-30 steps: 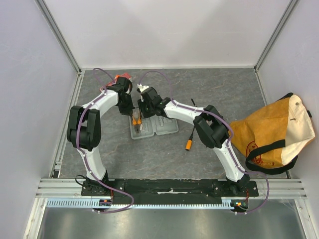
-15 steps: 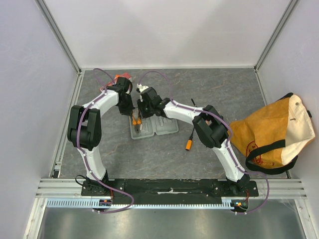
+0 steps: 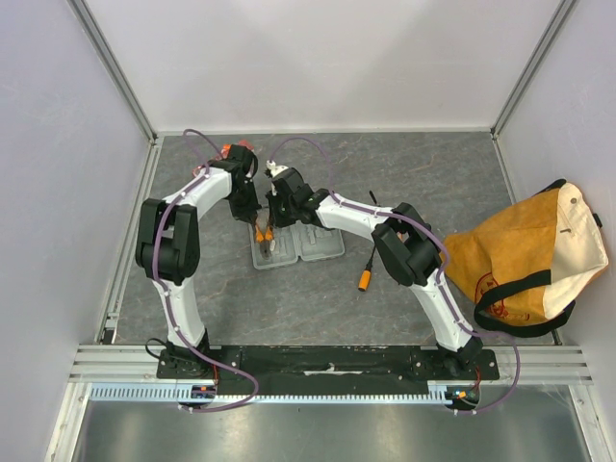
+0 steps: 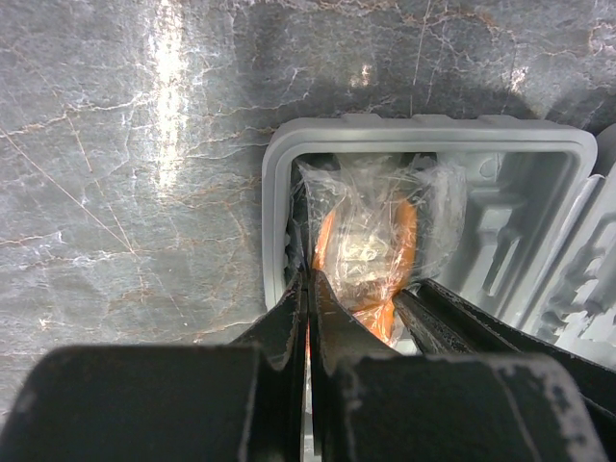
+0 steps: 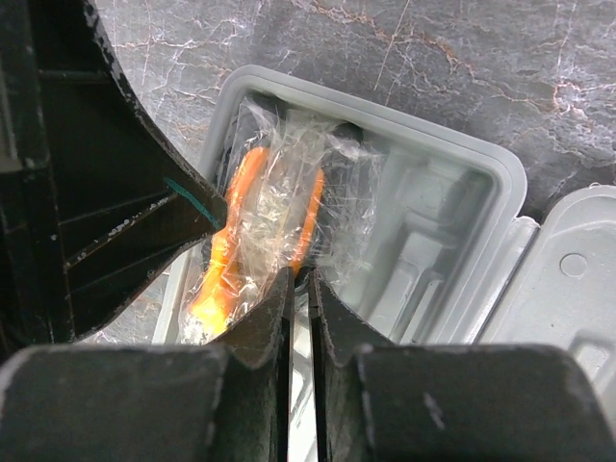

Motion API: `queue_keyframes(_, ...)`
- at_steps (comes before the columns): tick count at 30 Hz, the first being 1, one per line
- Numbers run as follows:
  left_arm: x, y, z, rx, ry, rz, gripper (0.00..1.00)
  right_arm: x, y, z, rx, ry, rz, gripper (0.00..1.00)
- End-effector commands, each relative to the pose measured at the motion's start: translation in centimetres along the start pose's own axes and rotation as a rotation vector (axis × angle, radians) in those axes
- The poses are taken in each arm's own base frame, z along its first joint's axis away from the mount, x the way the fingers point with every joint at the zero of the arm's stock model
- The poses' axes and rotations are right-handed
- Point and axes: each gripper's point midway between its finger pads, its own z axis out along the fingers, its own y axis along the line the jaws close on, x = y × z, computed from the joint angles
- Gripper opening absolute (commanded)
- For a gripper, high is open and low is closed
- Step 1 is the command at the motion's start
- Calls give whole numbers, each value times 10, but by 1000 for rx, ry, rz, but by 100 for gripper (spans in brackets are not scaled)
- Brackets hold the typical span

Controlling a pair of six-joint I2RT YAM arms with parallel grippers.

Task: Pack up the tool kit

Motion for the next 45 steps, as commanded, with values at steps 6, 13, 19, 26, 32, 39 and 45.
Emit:
queue_keyframes(6, 60, 25, 45, -143, 270, 19, 2, 69, -19, 24, 68, 192, 37, 11)
queue_keyframes(13, 64, 20, 47, -123, 366, 73, 2, 83, -17, 31, 54, 240, 63, 11)
queue_keyframes(19, 62, 17, 46, -102, 368, 85, 2, 65, -13, 24, 61, 201, 59, 11)
queue_keyframes(26, 8, -4, 3, -32, 157, 83, 2, -4, -4, -2, 86, 70, 40, 12)
queue_keyframes(32, -52, -29, -67, 51, -77, 103, 4, -64, 3, -37, 96, -71, 42, 14)
queue_keyframes(39, -77, -27, -118, 47, -232, 87, 18, -79, -19, -84, 189, -124, 57, 20)
queue_keyframes(45, -88, -22, -150, 46, -332, 134, 44, -63, -83, -145, 370, -131, 117, 32)
